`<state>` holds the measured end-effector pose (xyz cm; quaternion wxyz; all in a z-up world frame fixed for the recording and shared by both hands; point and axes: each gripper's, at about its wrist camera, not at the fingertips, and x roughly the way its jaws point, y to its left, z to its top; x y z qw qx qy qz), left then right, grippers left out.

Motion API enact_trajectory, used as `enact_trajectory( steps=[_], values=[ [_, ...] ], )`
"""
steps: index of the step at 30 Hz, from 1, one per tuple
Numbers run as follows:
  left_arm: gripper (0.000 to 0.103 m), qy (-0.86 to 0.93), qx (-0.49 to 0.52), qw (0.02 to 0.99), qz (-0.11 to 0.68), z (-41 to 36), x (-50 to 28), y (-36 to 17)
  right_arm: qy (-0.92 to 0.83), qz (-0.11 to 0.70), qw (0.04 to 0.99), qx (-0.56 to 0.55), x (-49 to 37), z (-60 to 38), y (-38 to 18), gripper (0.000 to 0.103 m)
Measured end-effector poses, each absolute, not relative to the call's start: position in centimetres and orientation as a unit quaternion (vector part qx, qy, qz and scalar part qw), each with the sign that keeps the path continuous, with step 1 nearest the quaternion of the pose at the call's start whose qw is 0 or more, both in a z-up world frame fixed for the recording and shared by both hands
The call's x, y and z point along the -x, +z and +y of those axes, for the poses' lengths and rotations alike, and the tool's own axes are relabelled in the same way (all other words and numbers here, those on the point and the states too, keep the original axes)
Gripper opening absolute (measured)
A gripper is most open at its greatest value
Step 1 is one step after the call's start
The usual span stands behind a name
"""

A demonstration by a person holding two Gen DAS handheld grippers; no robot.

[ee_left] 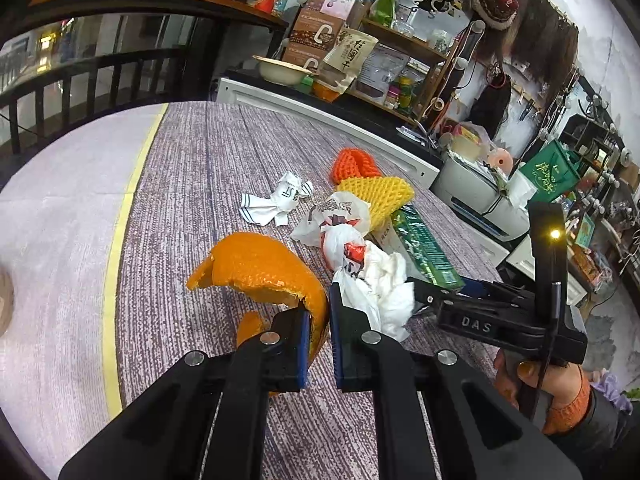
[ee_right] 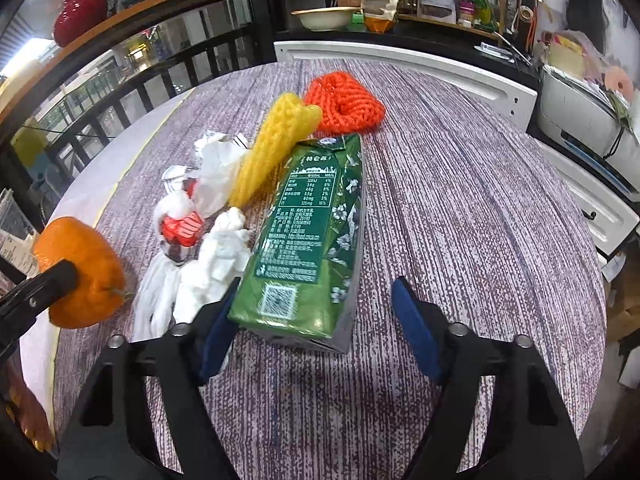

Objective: Collect trash
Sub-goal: 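Grasp the orange peel with the left gripper while the right grasps the green carton, then carry the green carton to the bin and release it while the left holds the peel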

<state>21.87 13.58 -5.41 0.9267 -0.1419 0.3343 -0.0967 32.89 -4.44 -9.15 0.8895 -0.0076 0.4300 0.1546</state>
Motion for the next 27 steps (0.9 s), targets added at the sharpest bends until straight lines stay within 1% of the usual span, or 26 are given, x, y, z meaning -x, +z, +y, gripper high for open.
enact_trajectory(
  steps=[1, 2, 5, 17, 27],
  values=[
    [0.009, -0.094, 0.142, 0.928, 0.333, 13.5, -21.7, -5.5, 0.156, 0.433, 0.888, 0.004, -33.0, -4.4, -9.3, 0.054],
    [0.009, -0.094, 0.142, 0.928, 0.332, 13.5, -21.6, -5.5, 0.156, 0.435, 0.887, 0.002, -33.0, -4.4, -9.5, 0.052],
    [0.009, -0.091, 0.139, 0.93, 0.329, 13.2, -21.2, -5.3, 0.155, 0.431, 0.889, -0.003, -32.9, -4.9, -9.6, 0.05],
    [0.009, -0.106, 0.128, 0.939, 0.302, 10.7, -18.4, -3.5, 0.192, 0.403, 0.895, -0.014, -28.6, -10.3, -7.3, 0.049],
    [0.009, -0.153, 0.118, 0.935, 0.298, 5.6, -17.5, -2.4, 0.191, 0.361, 0.913, -0.009, -23.6, -15.4, -5.1, 0.049]
  ],
)
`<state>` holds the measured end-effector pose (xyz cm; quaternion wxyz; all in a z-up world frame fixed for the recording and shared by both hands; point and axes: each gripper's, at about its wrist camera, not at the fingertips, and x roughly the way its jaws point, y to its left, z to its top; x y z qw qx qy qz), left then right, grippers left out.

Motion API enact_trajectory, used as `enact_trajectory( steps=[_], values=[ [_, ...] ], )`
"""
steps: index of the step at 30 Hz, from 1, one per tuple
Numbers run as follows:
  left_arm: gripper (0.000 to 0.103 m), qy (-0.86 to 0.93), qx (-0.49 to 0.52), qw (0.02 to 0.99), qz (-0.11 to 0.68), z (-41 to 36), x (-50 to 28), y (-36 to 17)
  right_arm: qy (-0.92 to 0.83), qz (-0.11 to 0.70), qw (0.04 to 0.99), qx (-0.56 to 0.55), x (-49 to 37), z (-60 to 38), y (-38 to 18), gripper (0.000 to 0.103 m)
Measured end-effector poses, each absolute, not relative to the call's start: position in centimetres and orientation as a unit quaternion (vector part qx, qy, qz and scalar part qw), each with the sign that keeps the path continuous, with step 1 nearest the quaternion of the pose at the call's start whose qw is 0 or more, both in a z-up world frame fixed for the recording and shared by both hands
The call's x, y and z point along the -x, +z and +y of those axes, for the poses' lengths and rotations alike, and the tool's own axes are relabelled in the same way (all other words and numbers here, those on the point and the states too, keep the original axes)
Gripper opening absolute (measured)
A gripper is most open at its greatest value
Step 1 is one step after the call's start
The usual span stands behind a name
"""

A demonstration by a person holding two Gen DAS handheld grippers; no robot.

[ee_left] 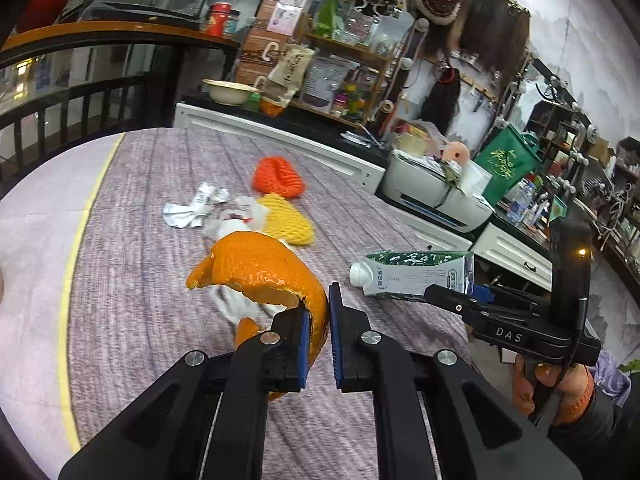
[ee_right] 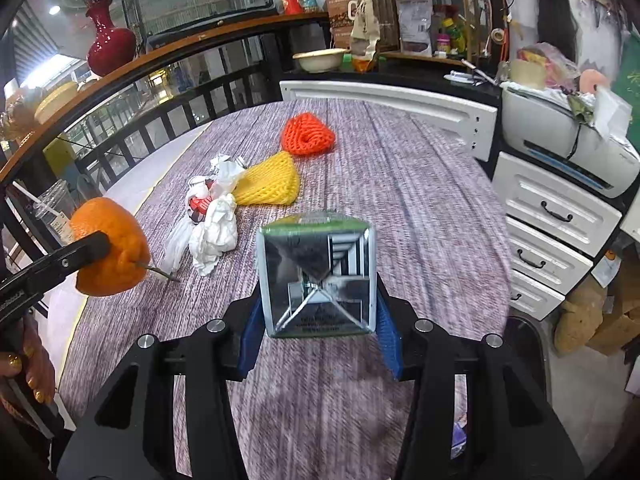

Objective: Collect trash
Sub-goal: 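Carry the green carton to the bin and release it while the left holds the peel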

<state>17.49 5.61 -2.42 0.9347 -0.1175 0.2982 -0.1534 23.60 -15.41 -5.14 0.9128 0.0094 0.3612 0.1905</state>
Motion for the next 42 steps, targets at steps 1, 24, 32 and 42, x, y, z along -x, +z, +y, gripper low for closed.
enact_trajectory(
  steps=[1, 24, 32, 42],
  values=[
    [0.009, -0.157, 0.116, 0.934, 0.298, 5.0, -17.5, -2.4, 0.187, 0.357, 0.915, -0.01, -23.0, -16.2, -4.9, 0.049],
    [0.009, -0.305, 0.068, 0.896, 0.315, -11.9, -18.9, -2.4, 0.013, 0.365, 0.927, -0.085, -18.4, -34.7, -6.4, 0.049],
    [0.009, -0.333, 0.047, 0.876, 0.346, -17.0, -19.3, -4.6, -0.005, 0.444, 0.889, -0.115, -19.9, -38.1, -12.3, 0.049],
    [0.009, -0.349, 0.01, 0.845, 0.406, -22.2, -20.0, -9.2, -0.023, 0.452, 0.873, -0.179, -19.1, -40.9, -14.3, 0.061]
  ],
)
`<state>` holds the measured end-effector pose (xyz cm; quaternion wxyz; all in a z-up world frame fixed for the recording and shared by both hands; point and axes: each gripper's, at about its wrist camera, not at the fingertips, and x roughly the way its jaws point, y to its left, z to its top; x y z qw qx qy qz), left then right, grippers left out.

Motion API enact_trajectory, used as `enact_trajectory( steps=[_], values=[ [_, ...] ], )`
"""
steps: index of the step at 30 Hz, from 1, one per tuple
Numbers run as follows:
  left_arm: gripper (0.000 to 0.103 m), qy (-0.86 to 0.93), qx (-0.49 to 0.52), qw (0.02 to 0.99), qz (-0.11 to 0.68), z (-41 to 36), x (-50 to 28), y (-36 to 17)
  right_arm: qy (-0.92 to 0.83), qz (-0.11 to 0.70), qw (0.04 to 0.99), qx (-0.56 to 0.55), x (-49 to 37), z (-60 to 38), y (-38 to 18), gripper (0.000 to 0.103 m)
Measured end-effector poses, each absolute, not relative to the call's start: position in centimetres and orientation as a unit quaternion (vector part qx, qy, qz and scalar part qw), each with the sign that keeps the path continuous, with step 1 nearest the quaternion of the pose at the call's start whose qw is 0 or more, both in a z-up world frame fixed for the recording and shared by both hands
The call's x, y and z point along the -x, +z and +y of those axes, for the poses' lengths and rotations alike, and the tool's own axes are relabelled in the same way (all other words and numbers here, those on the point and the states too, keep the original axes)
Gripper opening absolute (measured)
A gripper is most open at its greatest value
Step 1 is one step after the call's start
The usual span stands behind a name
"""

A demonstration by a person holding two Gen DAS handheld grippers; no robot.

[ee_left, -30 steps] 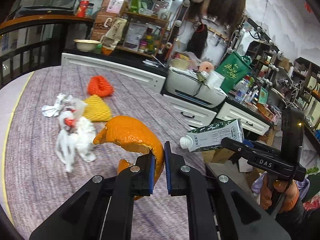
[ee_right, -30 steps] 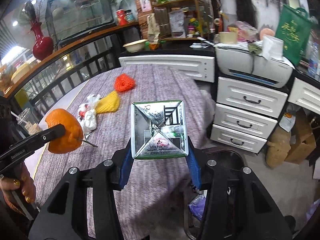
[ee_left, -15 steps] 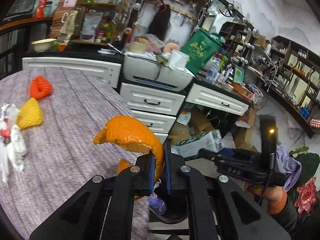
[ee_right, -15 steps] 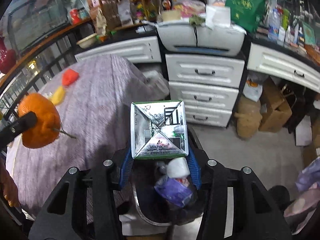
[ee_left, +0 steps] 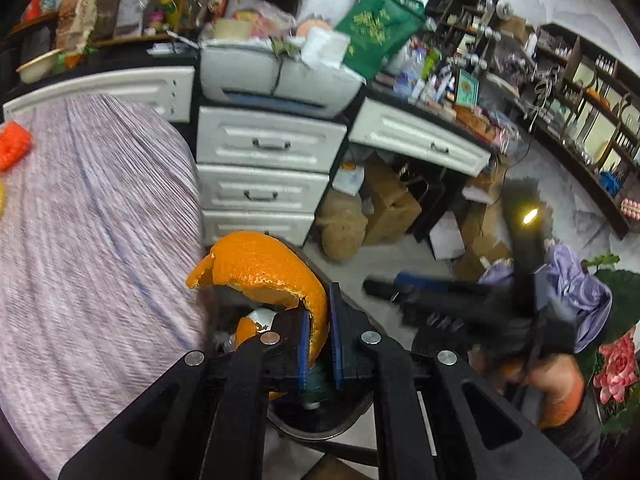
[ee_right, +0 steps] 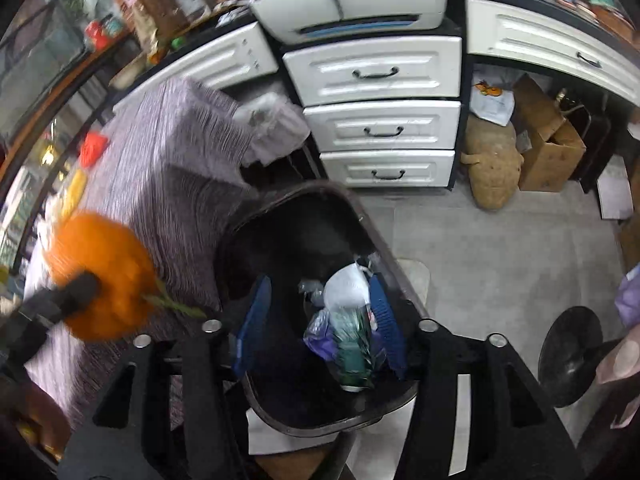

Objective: Collect trash
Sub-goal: 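Carry the green carton to the bin and release it while the left holds the peel, then lower the orange peel into the black bin and open the left gripper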

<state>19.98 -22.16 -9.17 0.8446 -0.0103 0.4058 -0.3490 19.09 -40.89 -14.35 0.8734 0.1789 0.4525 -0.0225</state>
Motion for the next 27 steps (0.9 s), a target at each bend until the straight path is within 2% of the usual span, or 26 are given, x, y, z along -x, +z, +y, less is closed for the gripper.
enact_trajectory(
  steps=[6, 20, 23, 25, 27],
  values=[
    [0.009, -0.358, -0.012, 0.822, 0.442, -24.7, -20.1, -11.8, -0.073, 0.39, 0.898, -0.192, -17.3, -43.2, -11.5, 0.074],
    [0.01, -0.366, -0.046, 0.789, 0.491, -27.9, -20.4, -15.4, -0.083, 0.268, 0.937, -0.208, -13.7, -44.6, -6.2, 0.085],
    [0.019, -0.372, -0.053, 0.781, 0.499, -28.3, -20.2, -15.8, -0.077, 0.253, 0.941, -0.212, -13.3, -44.5, -5.8, 0.086],
    [0.041, -0.375, -0.059, 0.779, 0.499, -28.6, -20.0, -15.9, -0.074, 0.249, 0.942, -0.21, -13.3, -44.4, -5.7, 0.086],
    [0.054, -0.378, -0.054, 0.778, 0.499, -28.5, -19.9, -16.0, -0.074, 0.238, 0.945, -0.214, -12.9, -44.3, -5.4, 0.086]
  ],
)
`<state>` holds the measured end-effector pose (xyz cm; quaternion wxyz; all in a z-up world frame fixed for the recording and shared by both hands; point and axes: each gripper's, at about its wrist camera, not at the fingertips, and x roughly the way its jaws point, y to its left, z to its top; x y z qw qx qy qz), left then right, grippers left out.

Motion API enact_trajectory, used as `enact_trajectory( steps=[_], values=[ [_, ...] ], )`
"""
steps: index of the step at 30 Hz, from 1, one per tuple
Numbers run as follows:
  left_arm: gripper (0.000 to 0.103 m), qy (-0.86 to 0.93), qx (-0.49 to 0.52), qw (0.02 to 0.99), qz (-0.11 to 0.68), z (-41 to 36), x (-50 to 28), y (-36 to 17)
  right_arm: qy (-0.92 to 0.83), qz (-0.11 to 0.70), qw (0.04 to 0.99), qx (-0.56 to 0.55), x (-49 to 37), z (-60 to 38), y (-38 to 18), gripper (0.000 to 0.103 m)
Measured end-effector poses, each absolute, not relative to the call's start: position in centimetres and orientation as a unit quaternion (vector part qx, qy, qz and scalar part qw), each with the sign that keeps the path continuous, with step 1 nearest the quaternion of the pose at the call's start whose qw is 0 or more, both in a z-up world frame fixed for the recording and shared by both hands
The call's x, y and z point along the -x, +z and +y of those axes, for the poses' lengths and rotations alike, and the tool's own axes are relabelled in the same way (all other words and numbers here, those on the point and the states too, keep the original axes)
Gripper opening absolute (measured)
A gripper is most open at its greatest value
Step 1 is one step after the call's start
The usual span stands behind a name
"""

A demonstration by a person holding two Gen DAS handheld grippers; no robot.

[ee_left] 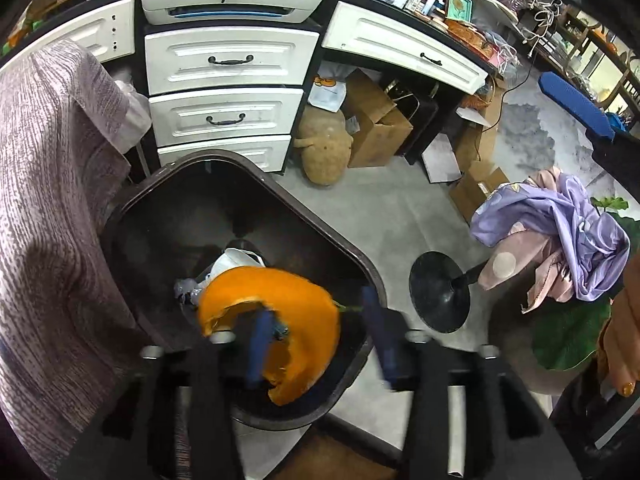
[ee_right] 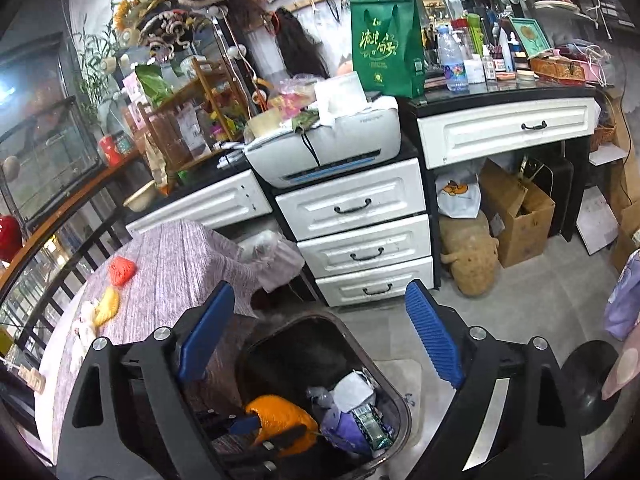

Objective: Collect trash
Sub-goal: 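Lower the orange peel into the black bin and open the left gripper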

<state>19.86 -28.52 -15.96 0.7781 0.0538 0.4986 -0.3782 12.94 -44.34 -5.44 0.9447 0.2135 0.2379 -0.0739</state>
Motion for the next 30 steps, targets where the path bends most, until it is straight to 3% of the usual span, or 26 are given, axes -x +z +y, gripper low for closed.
enact_trajectory(
  steps=[9, 13, 21, 30],
  values=[
    [0.073, -0.377, -0.038, 0.787, 0.487, -28.1, -19.4, -15.0, -0.061, 0.191, 0.955, -0.221, -11.5, -43.9, -4.4, 0.092],
    [0.088, -0.366, -0.061, 0.785, 0.496, -28.4, -19.3, -14.6, -0.063, 0.184, 0.954, -0.226, -11.3, -44.0, -4.3, 0.093],
    [0.095, -0.306, -0.166, 0.816, 0.461, -29.5, -18.2, -13.2, -0.062, 0.187, 0.949, -0.246, -11.3, -44.2, -4.6, 0.093],
    [0.095, -0.312, -0.128, 0.829, 0.447, -27.2, -18.3, -11.2, -0.061, 0.178, 0.953, -0.238, -11.1, -43.7, -4.0, 0.094]
  ],
)
